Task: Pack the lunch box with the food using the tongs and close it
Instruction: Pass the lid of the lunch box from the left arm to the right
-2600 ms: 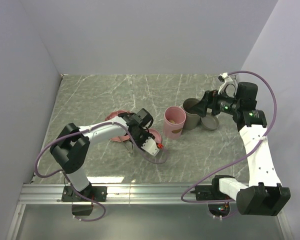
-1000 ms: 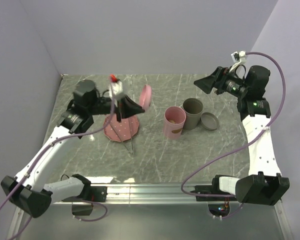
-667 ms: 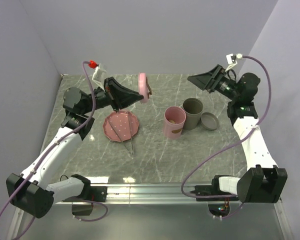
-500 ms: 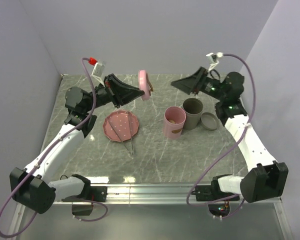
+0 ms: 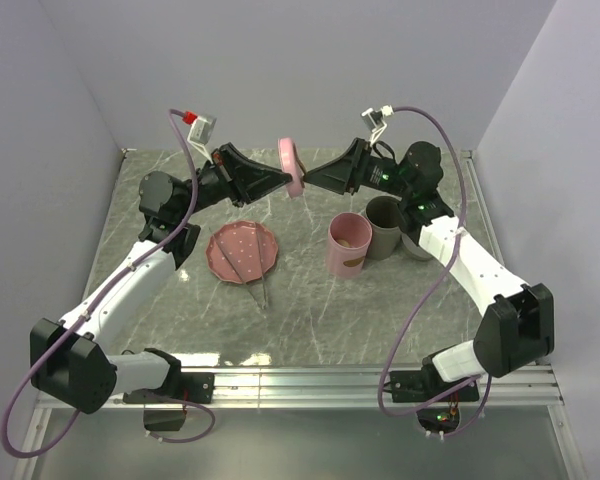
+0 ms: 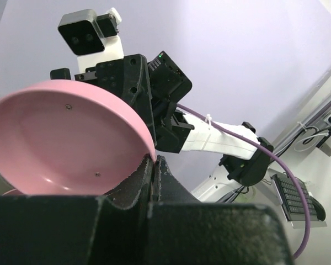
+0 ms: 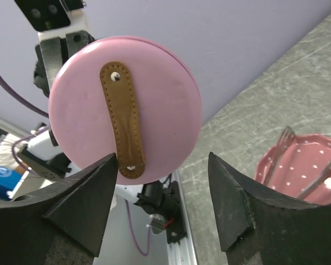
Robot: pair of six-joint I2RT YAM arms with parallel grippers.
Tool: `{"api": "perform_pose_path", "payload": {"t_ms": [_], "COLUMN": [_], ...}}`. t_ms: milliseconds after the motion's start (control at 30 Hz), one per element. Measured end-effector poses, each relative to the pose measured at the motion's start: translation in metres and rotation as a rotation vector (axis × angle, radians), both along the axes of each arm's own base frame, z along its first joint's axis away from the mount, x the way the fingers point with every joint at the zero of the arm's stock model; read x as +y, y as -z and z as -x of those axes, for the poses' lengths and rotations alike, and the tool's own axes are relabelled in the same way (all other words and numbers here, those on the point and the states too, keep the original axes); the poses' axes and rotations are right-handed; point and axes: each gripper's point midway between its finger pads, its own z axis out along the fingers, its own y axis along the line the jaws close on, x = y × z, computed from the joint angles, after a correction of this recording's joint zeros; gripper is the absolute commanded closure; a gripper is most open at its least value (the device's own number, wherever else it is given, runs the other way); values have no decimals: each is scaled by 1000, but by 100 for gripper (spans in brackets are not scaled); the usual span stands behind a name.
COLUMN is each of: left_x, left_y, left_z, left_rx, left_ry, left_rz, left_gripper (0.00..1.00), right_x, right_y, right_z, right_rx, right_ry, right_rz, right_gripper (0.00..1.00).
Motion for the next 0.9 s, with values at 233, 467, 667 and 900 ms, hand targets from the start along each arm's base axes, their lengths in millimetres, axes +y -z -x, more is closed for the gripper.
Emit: {"api": "perform_pose_path", "payload": {"t_ms": [233,467,667,900], "left_x": [0,0,-3,-6], "left_y": [-3,-2,0,1], "left_z": [2,2,3,3], "left_rx": [-1,3,7,7], "left_ry": [7,10,17,24], "left_rz": [12,11,9,7], "left_gripper": [100,100,100,100], "right_x": [4,8,9,9], "right_y": [-13,-24,-25,-26], "right_z": [3,11,15,13], "right_rx": [5,-4,9,11], "right_ry": [-31,-60,-72,-66], "right_rz": [-56,-89,-95,-99], "right_gripper": [36,41,52,86]}}
